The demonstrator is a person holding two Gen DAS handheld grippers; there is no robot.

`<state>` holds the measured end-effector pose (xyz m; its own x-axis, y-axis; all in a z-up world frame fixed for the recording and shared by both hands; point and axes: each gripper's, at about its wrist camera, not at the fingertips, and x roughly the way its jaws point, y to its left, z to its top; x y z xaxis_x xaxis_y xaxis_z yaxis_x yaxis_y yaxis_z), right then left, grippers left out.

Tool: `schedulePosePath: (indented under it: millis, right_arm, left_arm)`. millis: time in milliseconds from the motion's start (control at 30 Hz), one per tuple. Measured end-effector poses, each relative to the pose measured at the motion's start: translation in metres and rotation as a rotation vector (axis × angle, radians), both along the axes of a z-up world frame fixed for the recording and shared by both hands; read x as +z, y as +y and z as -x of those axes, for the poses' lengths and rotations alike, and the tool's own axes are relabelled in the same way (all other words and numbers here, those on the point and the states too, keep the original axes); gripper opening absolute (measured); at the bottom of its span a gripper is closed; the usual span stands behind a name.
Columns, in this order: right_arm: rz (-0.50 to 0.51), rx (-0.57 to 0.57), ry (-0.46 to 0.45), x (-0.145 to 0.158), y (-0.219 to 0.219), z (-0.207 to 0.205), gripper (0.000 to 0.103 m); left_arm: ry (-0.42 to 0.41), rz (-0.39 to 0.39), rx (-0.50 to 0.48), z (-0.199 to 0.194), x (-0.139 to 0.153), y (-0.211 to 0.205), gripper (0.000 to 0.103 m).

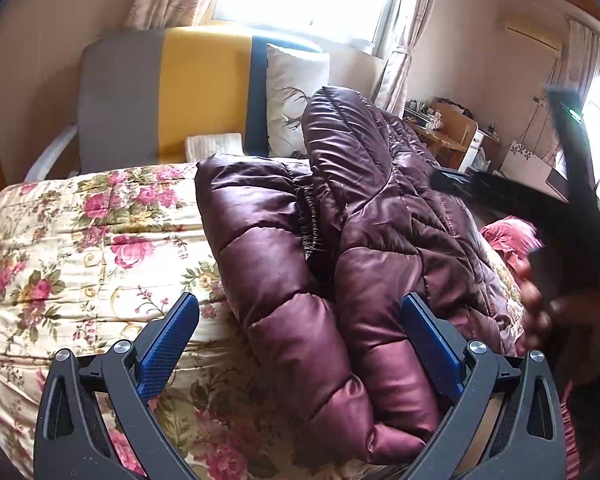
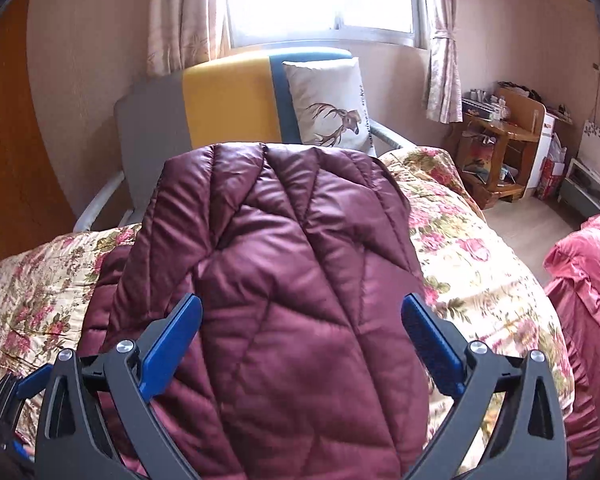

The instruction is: Fold large clothes

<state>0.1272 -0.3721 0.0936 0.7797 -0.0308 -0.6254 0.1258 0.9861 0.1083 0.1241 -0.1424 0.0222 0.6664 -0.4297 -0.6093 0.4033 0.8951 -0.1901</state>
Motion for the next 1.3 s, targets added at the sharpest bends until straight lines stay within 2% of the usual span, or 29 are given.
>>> schedulePosePath:
  millis: [333, 533, 767, 867, 1000, 1300]
  right_arm:
    - [-0.042, -0.112, 0.025, -0.014, -0.012, 0.062, 0.100]
    - [-0.037, -0.166, 0.048, -0.029, 0.005, 0.097, 0.101]
    - [0.011, -0.246, 0.056, -0.023, 0.026, 0.139, 0.101]
    - [0.059, -0.287, 0.076, -0.022, 0.035, 0.154, 0.101]
    - [0.126, -0.337, 0.048, -0.020, 0.051, 0.181, 0.101]
    - [0.113, -0.362, 0.020, -0.020, 0.071, 0.212, 0.101]
  left_arm:
    - [-0.014, -0.014, 0.010, 0.005, 0.002, 0.001, 0.100]
    - [-0.035, -0.020, 0.027, 0.012, 0.004, 0.005, 0.100]
    - [-0.064, 0.000, 0.068, 0.030, 0.014, 0.029, 0.100]
    - [-0.102, -0.022, 0.098, 0.045, 0.016, 0.038, 0.100]
    - [-0.127, -0.068, 0.130, 0.068, 0.014, 0.047, 0.100]
    - [-0.089, -0.120, 0.139, 0.097, -0.004, 0.046, 0.100]
